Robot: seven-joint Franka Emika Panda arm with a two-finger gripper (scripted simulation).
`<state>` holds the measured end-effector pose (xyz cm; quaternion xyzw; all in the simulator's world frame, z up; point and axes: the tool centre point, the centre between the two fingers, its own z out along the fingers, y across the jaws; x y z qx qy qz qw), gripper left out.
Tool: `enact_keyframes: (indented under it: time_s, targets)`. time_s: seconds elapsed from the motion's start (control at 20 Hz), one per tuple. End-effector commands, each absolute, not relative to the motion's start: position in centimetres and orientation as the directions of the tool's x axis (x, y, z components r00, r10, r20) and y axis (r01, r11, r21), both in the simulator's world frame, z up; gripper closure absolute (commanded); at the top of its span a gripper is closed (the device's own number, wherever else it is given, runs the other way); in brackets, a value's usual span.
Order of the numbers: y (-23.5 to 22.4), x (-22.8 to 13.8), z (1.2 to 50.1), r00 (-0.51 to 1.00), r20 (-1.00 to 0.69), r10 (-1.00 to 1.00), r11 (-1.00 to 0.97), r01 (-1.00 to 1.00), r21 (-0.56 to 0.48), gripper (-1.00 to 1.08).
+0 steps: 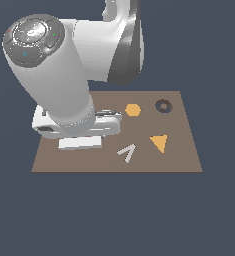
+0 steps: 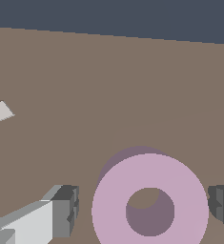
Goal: Insert a designated object into the corresponding slot on a board.
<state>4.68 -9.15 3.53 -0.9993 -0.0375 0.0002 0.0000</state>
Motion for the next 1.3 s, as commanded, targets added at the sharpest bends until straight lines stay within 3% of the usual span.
enact_keyframes:
  time_s: [0.0, 0.05, 0.1, 0.8, 1.25]
  targets:
    - [-9.1, 4.7, 3.0, 0.997, 0.000, 0.075, -0.997, 0.075, 0.000, -0.92]
    - [-9.1, 4.7, 3.0, 0.997, 0.000, 0.075, -0.997, 0.075, 0.000, -0.92]
    - [-9.1, 4.7, 3.0, 0.997, 0.000, 0.075, -0.997, 0.075, 0.000, 1.08]
    - [-8.9, 4.6, 3.1, 0.997, 0.001, 0.077, -0.997, 0.077, 0.000, 1.08]
    - [-4.9, 3.1, 3.2, 0.994, 0.000, 0.113, -0.994, 0.113, 0.000, 1.08]
